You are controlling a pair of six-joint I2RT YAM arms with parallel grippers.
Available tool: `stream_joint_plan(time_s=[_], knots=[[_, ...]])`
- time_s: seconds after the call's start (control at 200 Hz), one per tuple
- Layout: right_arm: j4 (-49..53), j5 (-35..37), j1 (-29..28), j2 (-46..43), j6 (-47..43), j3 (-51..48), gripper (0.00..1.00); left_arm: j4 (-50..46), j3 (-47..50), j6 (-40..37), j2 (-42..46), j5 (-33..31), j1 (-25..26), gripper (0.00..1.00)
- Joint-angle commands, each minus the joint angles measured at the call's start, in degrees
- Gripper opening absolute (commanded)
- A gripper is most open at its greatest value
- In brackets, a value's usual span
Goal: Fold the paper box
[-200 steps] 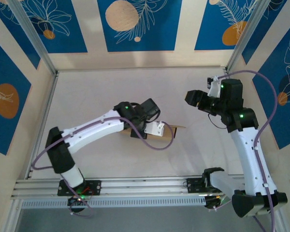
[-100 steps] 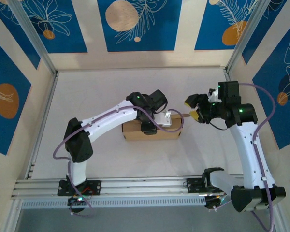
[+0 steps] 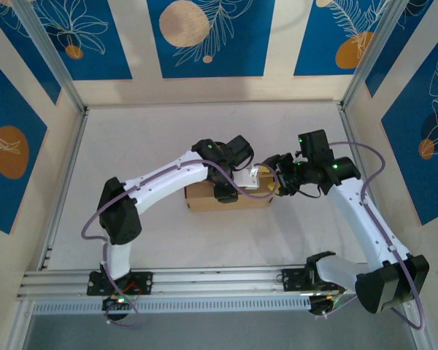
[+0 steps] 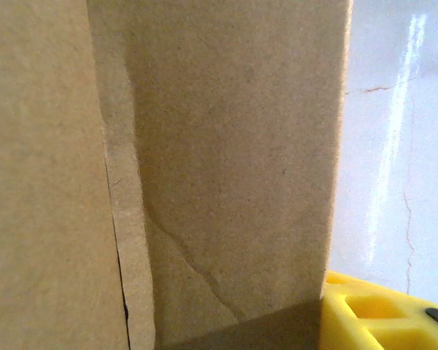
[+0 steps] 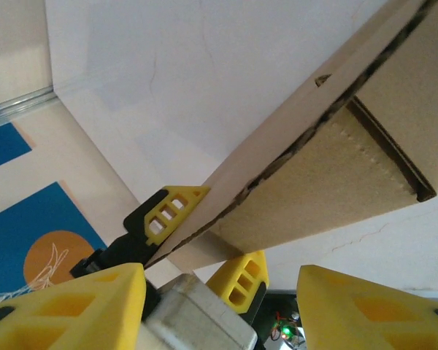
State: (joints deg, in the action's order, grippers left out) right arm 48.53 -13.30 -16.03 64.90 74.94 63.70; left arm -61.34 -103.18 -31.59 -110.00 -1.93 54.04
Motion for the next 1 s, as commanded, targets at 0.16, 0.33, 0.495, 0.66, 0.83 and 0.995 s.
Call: stream_joint_plan(time_s=[0.16,0.33,0.495,0.66,0.83,0.995], knots=[[-5.38,4.68,-2.29,1.84,4.17,-2.24,0.49,3.94,2.71,-0.50,1.63,-1.15,1.17,0.55],[-6.45,6.79,-2.19,3.25,5.15,-3.13,0.30,4.12,2.63,-0.28,1.80,-0.23,1.14,0.62],[-6.95,8.13,-2.25,3.86,4.33,-3.80,0.02,7.33,4.98,1.98,5.14,-0.29,1.15,0.72],[-6.37,10.70,-3.12,3.07,2.69,-4.59,0.00,11.24,7.42,8.36,11.61,2.97,0.56,0.76],[-6.50,13.24,-4.35,2.41,1.66,-6.04,0.00,15.95,10.02,18.89,19.15,13.76,-2.22,0.76],[-6.32,13.84,-4.78,3.99,1.22,-6.16,0.00,24.70,13.68,36.06,23.90,21.05,-9.62,0.64]])
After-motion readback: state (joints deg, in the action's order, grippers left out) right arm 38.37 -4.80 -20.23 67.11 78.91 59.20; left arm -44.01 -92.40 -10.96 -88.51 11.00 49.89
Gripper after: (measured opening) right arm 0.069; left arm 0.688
